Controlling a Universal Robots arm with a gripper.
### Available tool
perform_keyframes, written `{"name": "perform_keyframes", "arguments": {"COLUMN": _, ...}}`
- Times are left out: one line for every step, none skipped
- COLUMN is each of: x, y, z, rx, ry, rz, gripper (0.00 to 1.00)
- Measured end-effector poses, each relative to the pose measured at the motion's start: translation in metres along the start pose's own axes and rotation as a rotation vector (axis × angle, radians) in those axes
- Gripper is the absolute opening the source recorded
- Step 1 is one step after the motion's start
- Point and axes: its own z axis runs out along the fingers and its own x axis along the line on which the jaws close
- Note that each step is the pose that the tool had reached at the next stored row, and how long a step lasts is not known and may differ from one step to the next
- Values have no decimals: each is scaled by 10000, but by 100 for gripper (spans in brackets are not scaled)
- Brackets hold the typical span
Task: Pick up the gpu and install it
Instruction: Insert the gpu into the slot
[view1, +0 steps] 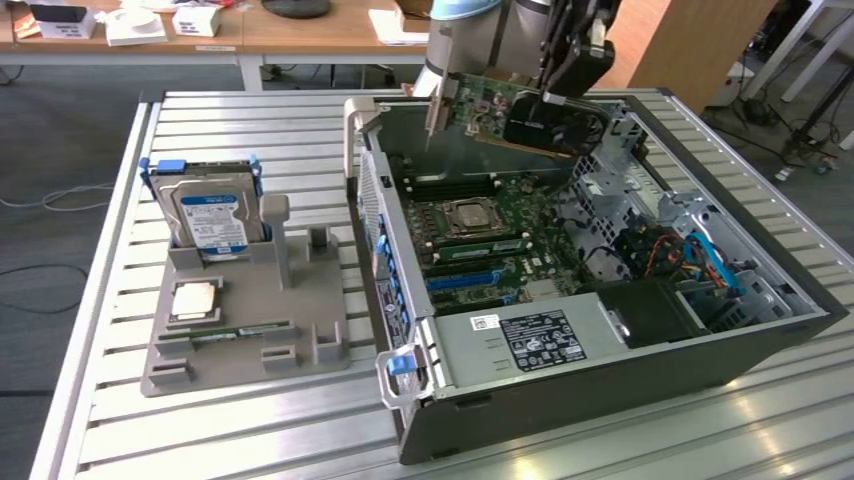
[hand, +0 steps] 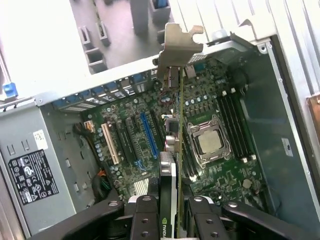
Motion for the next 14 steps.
{"name": "perform_keyframes", "arguments": {"x": 0, "y": 0, "z": 2, "rx": -7, "ry": 10, "rz": -179, "gripper": 27}}
{"name": "perform_keyframes", "arguments": {"x": 0, "y": 0, "z": 5, "rx": -15, "ry": 18, "rz": -359, "gripper": 27}}
{"name": "perform_keyframes", "arguments": {"x": 0, "y": 0, "z": 7, "rx": -22, "ry": 27, "rz": -554, "gripper": 27}}
{"name": "perform_keyframes", "arguments": {"x": 0, "y": 0, "z": 9, "rx": -29, "ry": 37, "rz": -734, "gripper": 27}}
{"name": "perform_keyframes", "arguments": {"x": 0, "y": -1, "z": 12, "rx": -36, "ry": 46, "rz": -914, "gripper": 27}}
{"name": "perform_keyframes", "arguments": {"x": 0, "y": -1, "z": 14, "rx": -43, "ry": 54, "rz": -1093, "gripper": 27}}
{"name": "perform_keyframes", "arguments": {"x": 0, "y": -1, "z": 17, "rx": -51, "ry": 63, "rz": -1273, "gripper": 27}}
{"name": "perform_keyframes", "arguments": {"x": 1, "y": -1, "z": 19, "rx": -58, "ry": 72, "rz": -1452, "gripper": 27}}
{"name": "perform_keyframes", "arguments": {"x": 1, "y": -1, "z": 21, "rx": -64, "ry": 81, "rz": -1631, "gripper": 27}}
{"name": "perform_keyframes", "arguments": {"x": 1, "y": -1, "z": 23, "rx": -72, "ry": 89, "rz": -1811, "gripper": 27}}
{"name": "perform_keyframes", "arguments": {"x": 1, "y": -1, "z": 24, "rx": -80, "ry": 100, "rz": -2005, "gripper": 27}}
{"name": "perform_keyframes", "arguments": {"x": 1, "y": -1, "z": 26, "rx": -86, "ry": 108, "rz": -2177, "gripper": 27}}
{"name": "perform_keyframes", "arguments": {"x": 1, "y": -1, "z": 26, "rx": -90, "ry": 113, "rz": -2282, "gripper": 27}}
{"name": "perform_keyframes", "arguments": {"x": 1, "y": -1, "z": 26, "rx": -91, "ry": 114, "rz": -2291, "gripper": 27}}
